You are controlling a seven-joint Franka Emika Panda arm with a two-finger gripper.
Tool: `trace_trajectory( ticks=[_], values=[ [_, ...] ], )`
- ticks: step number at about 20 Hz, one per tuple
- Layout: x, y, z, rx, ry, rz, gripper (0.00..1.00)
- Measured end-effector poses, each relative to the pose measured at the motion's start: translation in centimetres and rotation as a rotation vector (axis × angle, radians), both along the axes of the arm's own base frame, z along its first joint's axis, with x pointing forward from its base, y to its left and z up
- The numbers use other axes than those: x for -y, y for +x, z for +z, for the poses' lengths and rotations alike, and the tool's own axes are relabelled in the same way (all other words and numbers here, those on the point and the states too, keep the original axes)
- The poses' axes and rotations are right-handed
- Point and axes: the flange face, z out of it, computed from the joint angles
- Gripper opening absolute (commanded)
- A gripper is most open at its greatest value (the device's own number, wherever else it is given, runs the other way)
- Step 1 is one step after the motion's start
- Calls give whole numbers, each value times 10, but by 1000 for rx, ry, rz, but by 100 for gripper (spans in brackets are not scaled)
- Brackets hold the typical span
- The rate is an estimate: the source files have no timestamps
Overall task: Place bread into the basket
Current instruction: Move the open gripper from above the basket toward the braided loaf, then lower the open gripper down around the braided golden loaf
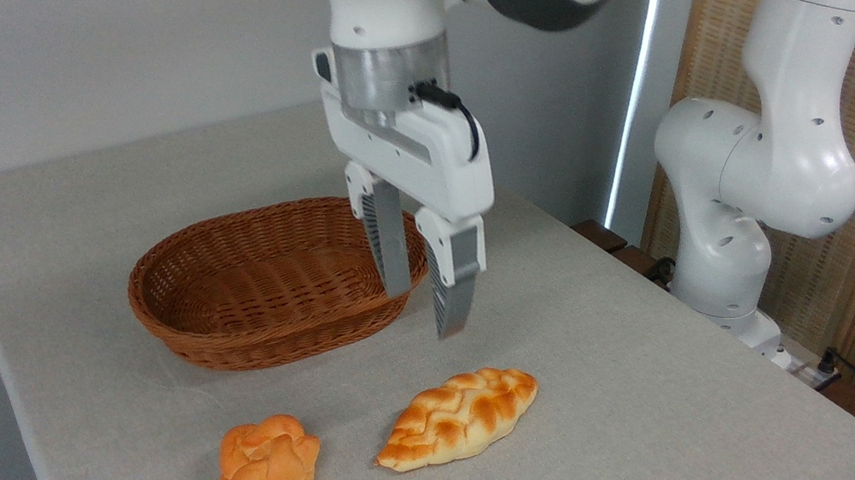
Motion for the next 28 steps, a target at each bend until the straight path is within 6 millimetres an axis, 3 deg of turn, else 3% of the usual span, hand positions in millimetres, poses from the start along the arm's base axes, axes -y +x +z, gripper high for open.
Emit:
trace_trajectory(
  ticks=[6,9,16,28],
  values=[
    [-2,-35,-67,-45,2,-8,100],
    [-3,-48,-87,-81,2,-7,100],
    [-36,-53,-81,-67,53,14,100],
    [-29,-54,-86,-76,70,-14,99]
  ],
)
